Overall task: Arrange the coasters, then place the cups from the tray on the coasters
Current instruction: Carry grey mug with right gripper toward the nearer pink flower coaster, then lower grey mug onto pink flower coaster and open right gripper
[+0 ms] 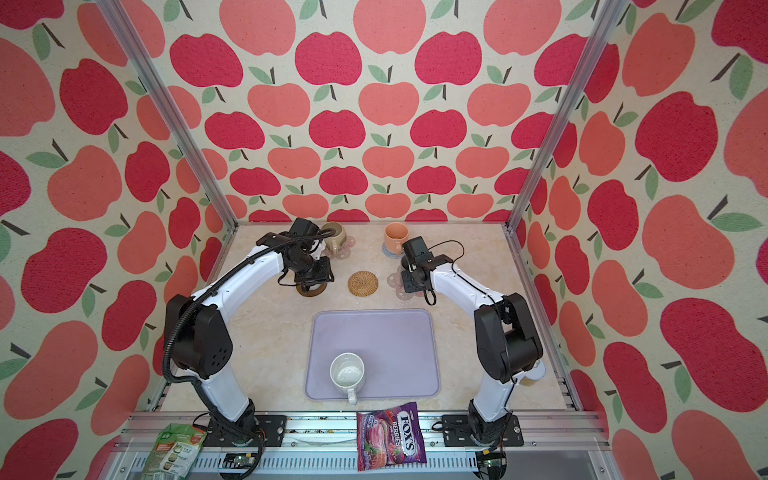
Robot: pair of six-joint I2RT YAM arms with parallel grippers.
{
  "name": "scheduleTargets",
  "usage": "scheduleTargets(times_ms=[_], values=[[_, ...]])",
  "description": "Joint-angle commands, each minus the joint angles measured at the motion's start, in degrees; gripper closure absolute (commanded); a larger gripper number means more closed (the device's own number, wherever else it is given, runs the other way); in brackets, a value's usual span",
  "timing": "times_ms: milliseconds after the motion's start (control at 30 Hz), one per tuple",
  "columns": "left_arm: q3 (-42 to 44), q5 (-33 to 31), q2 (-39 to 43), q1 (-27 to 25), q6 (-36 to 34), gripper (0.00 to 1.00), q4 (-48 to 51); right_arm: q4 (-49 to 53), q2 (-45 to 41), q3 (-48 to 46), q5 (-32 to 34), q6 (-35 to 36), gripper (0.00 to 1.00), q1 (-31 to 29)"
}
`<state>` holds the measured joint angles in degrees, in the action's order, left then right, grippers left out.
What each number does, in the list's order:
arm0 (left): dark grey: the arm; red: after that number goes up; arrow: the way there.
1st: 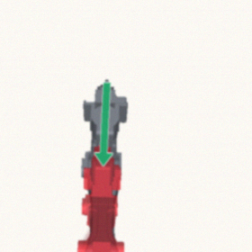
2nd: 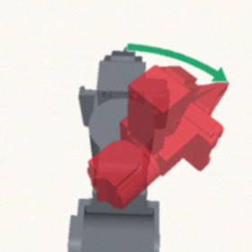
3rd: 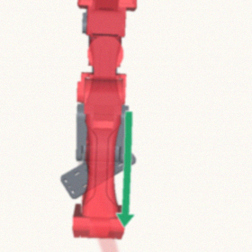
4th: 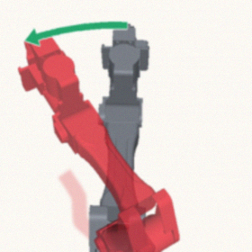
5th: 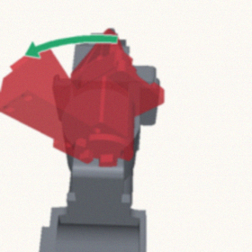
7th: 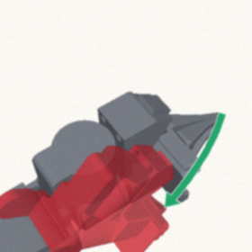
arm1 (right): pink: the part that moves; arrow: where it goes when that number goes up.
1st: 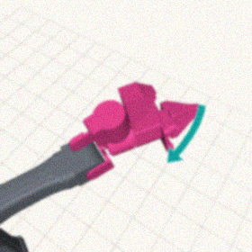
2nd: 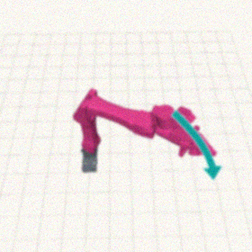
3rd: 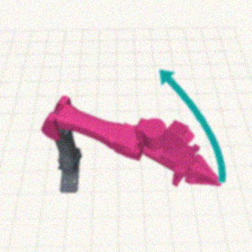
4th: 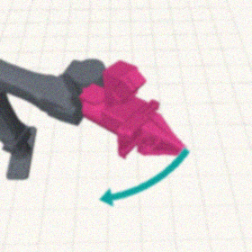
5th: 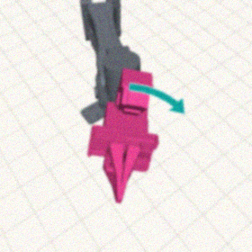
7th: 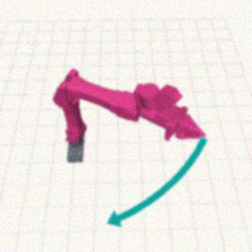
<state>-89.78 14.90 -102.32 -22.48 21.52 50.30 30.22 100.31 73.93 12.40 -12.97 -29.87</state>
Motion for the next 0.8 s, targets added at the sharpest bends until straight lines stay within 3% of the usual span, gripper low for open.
scheduleTargets(times_ms=[0,767], values=[[-0.5,0.8,0.1,0.2,0.2,0.61,-0.5,-2.2,-0.9,2.7,1.5,1.4,1.00,0.2],[-1.3,0.5,0.0,0.4,-0.2,0.61,0.6,-4.8,1.9,2.1,-0.8,0.5,1.00,0.4]])
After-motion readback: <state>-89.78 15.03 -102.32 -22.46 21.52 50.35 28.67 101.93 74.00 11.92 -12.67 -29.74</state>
